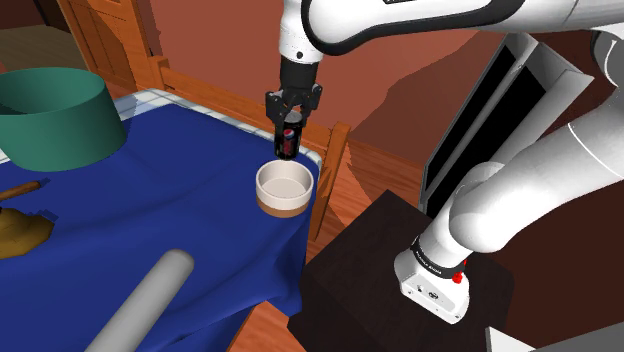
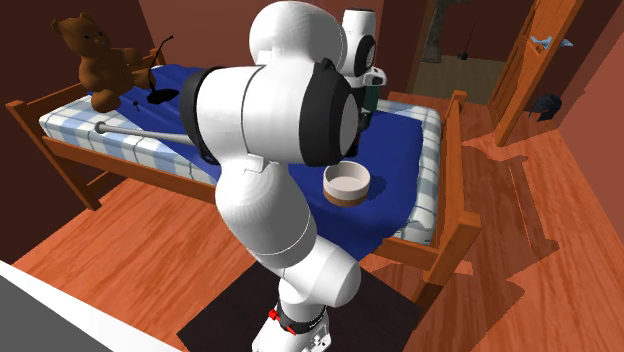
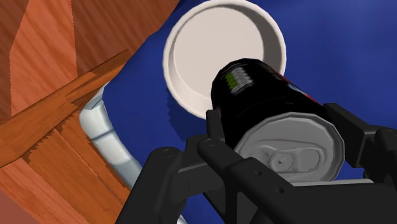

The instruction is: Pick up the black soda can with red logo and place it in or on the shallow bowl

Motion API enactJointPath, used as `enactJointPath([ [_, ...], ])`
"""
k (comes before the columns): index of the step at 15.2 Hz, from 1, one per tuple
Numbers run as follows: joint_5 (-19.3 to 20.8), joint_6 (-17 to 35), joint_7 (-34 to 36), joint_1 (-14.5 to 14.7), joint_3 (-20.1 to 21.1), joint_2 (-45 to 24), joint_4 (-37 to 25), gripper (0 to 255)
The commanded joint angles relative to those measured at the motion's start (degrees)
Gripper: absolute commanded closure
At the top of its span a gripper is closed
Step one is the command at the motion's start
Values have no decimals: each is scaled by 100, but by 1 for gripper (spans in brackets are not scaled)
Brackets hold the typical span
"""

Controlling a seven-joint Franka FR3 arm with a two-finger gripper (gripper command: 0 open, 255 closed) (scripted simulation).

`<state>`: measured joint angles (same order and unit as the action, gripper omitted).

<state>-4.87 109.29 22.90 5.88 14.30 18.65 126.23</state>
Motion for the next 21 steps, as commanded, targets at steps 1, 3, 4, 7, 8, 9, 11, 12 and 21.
enactJointPath([
  [1, -7, 162, -71, -13, -36, 42, 205, 255],
  [3, -9, 320, -69, -10, -25, 13, 334, 255],
  [4, -9, 399, -68, -9, -19, -3, 397, 255],
  [7, -9, 638, -63, -7, -2, -61, 579, 255],
  [8, -9, 718, -62, -6, 4, -83, 637, 255],
  [9, -8, 798, -59, -6, 10, -106, 695, 255],
  [11, -5, 960, -54, -5, 23, -157, 806, 255],
  [12, -3, 1041, -51, -5, 29, -185, 860, 255],
  [21, 13, 1452, -32, -6, 62, -345, 1113, 255],
])
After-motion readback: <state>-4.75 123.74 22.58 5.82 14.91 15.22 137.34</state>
